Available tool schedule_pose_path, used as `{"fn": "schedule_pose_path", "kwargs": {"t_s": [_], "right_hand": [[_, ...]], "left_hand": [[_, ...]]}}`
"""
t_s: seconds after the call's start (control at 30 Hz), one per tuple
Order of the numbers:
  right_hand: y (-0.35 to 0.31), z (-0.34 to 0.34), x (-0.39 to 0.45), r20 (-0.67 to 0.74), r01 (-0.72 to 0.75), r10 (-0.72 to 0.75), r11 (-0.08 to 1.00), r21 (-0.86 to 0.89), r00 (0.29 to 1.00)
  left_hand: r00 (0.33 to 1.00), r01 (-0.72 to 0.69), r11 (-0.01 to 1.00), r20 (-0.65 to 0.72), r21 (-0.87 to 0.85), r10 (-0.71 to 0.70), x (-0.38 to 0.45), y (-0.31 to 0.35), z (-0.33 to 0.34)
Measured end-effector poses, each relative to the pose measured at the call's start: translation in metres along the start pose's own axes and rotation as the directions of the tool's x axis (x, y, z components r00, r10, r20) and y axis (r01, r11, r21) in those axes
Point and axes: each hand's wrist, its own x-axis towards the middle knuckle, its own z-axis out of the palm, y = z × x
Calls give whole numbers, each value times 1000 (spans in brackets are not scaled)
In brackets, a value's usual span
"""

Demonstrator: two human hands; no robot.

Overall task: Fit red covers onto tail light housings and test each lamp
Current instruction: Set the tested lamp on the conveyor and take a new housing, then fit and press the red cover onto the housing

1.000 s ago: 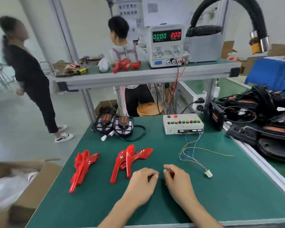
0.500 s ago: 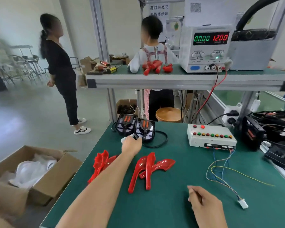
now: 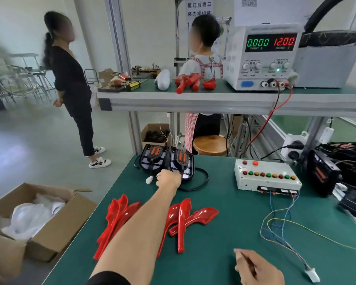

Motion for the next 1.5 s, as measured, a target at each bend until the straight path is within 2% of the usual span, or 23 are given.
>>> {"fn": "schedule_pose_path", "kwargs": {"t_s": [0.2,0.43,0.63,0.73,0.83,0.9,0.93,1.0,1.07,1.13,1.17,1.23,1.37,1.5], "right_hand": [[-2,-1,-1,36,-46,46,999,16,998],[-3,-1,-1,6,-37,37,999,18,999],[-5,-9,1,144,-119,116,993,14,983],[-6,-11,0,164,-129,123,991,26,979],[-8,-14,-1,167,-213,184,961,177,969],[-14,-20,4,213,-303,244,897,321,946],[-18,-23,8,247,-371,289,826,424,925],[-27,-29,18,345,-500,363,596,628,866],[-37,-38,29,459,-587,381,369,720,803],[-45,-49,38,529,-624,371,212,752,763],[-48,-55,41,530,-621,381,175,764,758],[-49,-63,43,487,-594,396,216,775,778],[-41,-75,37,414,-565,390,475,675,822],[-24,-84,23,413,-499,326,750,434,850]], "left_hand": [[998,-7,982,58,-188,18,-1,1,-6],[982,91,917,186,-388,-19,-7,1,-13],[965,-8,817,210,-576,158,-29,20,-42],[920,-64,776,264,-628,289,-55,42,-67],[853,-52,726,347,-686,389,-84,56,-90],[812,-17,710,404,-704,421,-105,55,-100],[799,-6,714,426,-700,424,-116,52,-103],[776,-1,745,469,-667,421,-135,39,-105],[742,-20,793,522,-609,419,-152,22,-104],[712,-45,832,566,-553,415,-166,6,-104],[697,-53,846,587,-530,411,-172,-1,-104],[660,-87,879,634,-470,404,-184,-14,-102],[587,-165,928,723,-334,364,-197,-35,-98],[478,-209,951,824,-230,304,-206,-57,-88]]}}
